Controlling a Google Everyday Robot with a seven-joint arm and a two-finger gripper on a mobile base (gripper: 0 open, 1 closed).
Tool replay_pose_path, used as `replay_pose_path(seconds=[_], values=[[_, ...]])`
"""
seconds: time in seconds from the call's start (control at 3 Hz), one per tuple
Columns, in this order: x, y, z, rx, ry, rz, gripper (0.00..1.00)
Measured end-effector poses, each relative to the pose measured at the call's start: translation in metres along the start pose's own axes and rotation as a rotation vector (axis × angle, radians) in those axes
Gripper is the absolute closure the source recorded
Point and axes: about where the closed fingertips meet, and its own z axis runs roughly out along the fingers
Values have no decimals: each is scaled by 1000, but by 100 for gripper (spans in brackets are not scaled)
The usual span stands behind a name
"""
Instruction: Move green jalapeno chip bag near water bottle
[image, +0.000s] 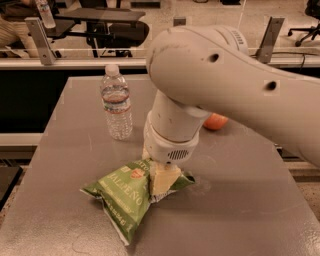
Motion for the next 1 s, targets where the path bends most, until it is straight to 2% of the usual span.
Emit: replay_pose_path(seconds=[0.33, 0.67, 1.0], values=[[2, -18, -11, 18, 8, 43, 96], [6, -39, -19, 44, 15, 83, 100], [13, -54, -22, 66, 25, 110, 100]])
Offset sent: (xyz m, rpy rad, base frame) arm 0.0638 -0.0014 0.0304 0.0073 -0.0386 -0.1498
